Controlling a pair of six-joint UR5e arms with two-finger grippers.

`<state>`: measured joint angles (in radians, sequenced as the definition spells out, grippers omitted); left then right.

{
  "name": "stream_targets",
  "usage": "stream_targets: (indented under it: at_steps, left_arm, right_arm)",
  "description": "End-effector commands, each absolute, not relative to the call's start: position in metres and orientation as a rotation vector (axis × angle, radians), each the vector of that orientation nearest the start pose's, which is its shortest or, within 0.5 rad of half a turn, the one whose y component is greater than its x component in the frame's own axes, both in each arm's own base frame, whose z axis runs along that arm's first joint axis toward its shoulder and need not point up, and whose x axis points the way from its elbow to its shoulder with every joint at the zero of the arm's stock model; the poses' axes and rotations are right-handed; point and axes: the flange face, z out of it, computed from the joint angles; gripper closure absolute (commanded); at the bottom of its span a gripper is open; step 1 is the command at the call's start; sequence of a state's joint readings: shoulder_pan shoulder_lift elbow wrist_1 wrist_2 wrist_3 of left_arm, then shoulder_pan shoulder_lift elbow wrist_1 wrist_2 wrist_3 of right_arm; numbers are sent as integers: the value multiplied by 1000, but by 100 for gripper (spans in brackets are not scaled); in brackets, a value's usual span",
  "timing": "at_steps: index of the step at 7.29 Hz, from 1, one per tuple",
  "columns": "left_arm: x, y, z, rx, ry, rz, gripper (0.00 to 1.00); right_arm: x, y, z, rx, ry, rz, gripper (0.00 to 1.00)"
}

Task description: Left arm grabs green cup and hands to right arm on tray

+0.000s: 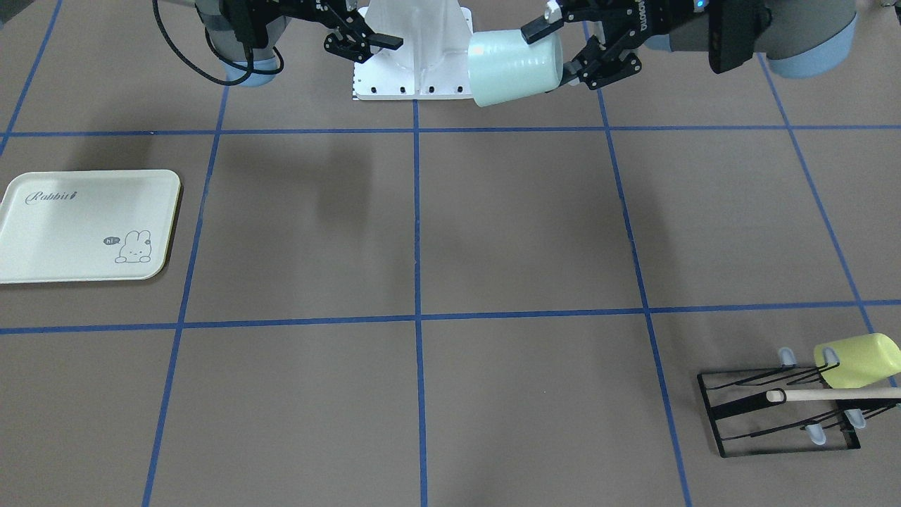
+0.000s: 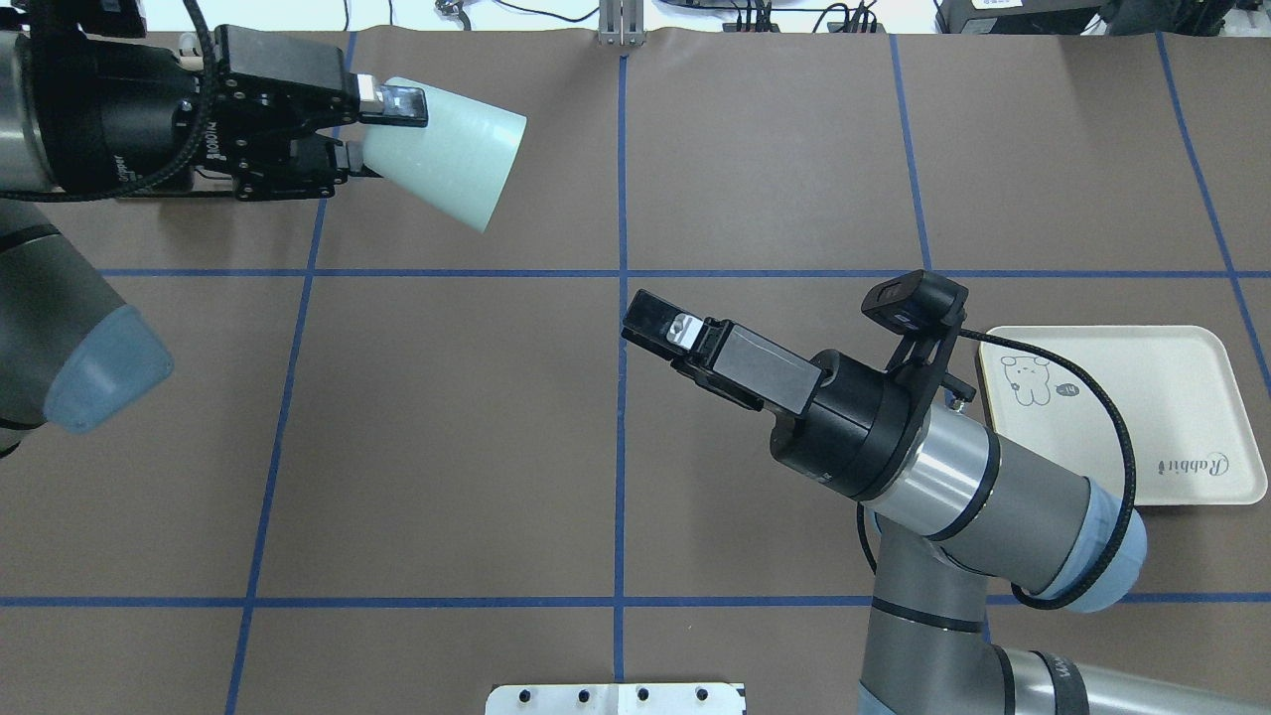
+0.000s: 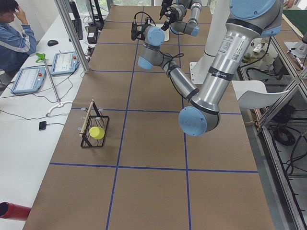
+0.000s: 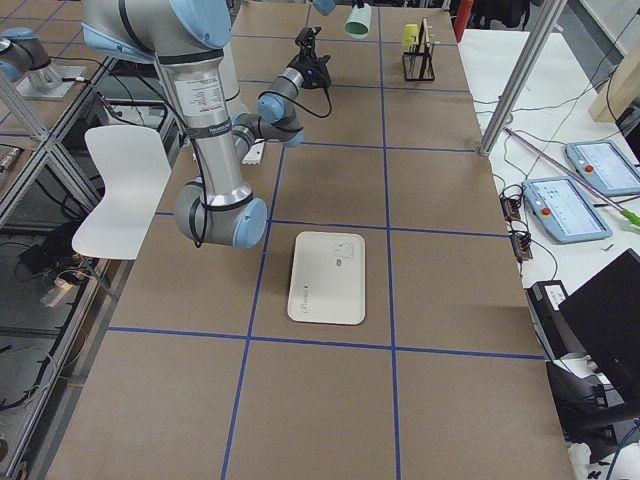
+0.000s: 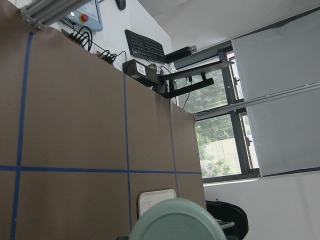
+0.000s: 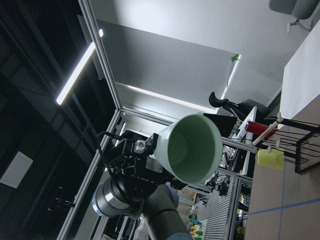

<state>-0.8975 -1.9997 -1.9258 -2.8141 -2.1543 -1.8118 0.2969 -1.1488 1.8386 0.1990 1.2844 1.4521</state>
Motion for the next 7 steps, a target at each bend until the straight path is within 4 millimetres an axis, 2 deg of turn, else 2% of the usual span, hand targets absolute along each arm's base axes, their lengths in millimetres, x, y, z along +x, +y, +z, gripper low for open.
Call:
stream_targets:
  at_steps: [1, 2, 4, 7]
  left_arm:
    - [262, -410, 130, 236, 1966, -100, 91]
    - [265, -403, 126, 227, 1975, -78, 91]
    - [275, -383, 118, 192, 1998, -32, 91]
    - [282, -374, 106, 148, 2024, -28, 91]
  right_arm:
    - [-387, -293, 152, 655, -2409, 496, 1]
    - [-386, -298, 142, 668, -2420, 505, 2]
    - [-382, -304, 140, 687, -2415, 511, 2]
    - [-383, -305, 139, 689, -2403, 511, 2]
